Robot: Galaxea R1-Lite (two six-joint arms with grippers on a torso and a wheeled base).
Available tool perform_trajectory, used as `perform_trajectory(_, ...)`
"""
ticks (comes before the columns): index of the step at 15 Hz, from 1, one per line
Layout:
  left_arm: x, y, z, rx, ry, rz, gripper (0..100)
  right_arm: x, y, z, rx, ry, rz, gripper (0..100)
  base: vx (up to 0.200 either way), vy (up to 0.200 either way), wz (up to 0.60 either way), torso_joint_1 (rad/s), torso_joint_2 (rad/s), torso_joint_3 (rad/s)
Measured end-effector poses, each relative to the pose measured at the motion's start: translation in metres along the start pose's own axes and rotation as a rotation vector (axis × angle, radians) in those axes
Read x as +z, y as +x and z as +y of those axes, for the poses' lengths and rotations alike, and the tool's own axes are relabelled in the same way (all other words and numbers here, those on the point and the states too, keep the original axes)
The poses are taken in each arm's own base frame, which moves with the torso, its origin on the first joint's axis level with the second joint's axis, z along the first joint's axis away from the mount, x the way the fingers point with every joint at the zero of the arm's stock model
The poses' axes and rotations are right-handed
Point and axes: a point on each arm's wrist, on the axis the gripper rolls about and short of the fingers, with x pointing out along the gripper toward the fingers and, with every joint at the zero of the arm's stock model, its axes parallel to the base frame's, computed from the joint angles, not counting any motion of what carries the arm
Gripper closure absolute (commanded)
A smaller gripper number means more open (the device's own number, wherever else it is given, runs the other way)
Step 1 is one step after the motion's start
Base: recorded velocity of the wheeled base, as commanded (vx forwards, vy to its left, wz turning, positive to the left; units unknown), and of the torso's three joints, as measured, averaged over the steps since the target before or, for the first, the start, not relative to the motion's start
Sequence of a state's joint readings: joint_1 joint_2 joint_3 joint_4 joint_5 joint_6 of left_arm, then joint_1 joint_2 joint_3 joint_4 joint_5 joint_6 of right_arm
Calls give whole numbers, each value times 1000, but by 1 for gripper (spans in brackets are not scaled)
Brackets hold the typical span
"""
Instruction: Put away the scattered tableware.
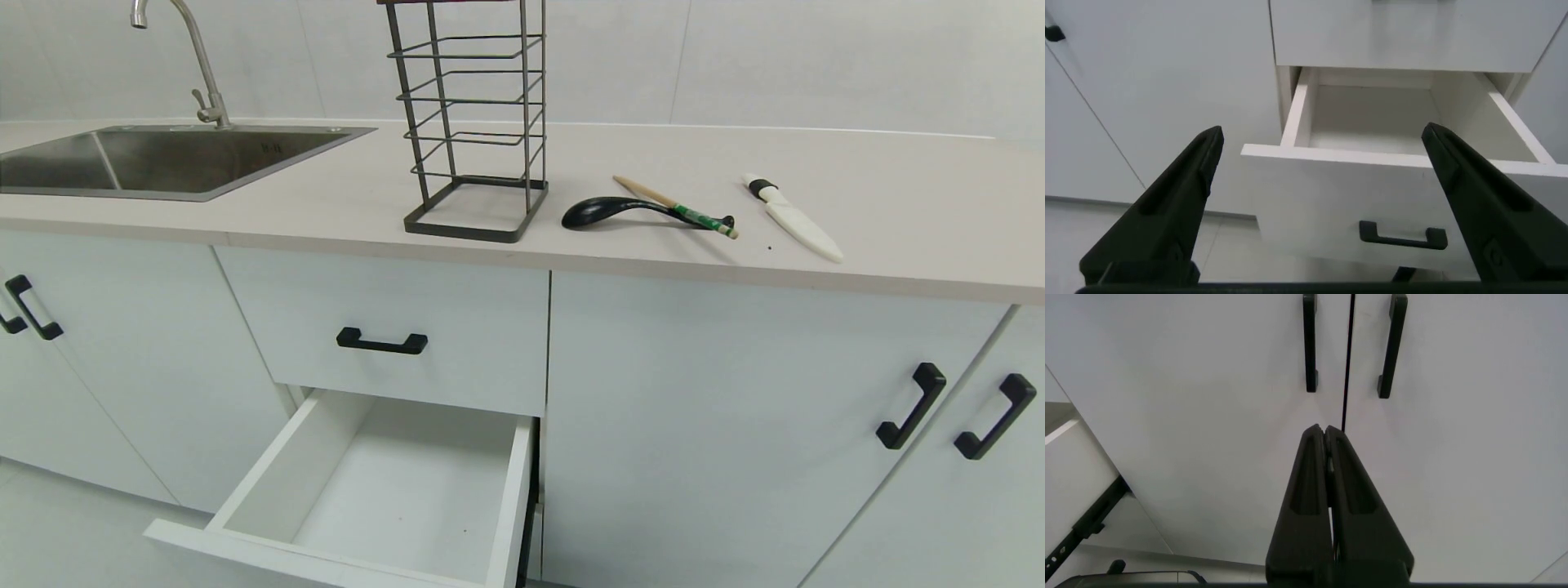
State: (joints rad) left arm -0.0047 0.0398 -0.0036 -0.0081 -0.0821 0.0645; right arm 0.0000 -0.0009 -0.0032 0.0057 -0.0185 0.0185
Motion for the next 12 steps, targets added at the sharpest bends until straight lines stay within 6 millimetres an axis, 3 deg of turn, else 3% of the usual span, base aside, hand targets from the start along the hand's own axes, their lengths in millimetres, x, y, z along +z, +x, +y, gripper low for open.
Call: perform_trajectory(12,-3,-3,0,48,-41,-30,0,0,0,0,-1,-2,2,100,0,0,0,6,-8,-2)
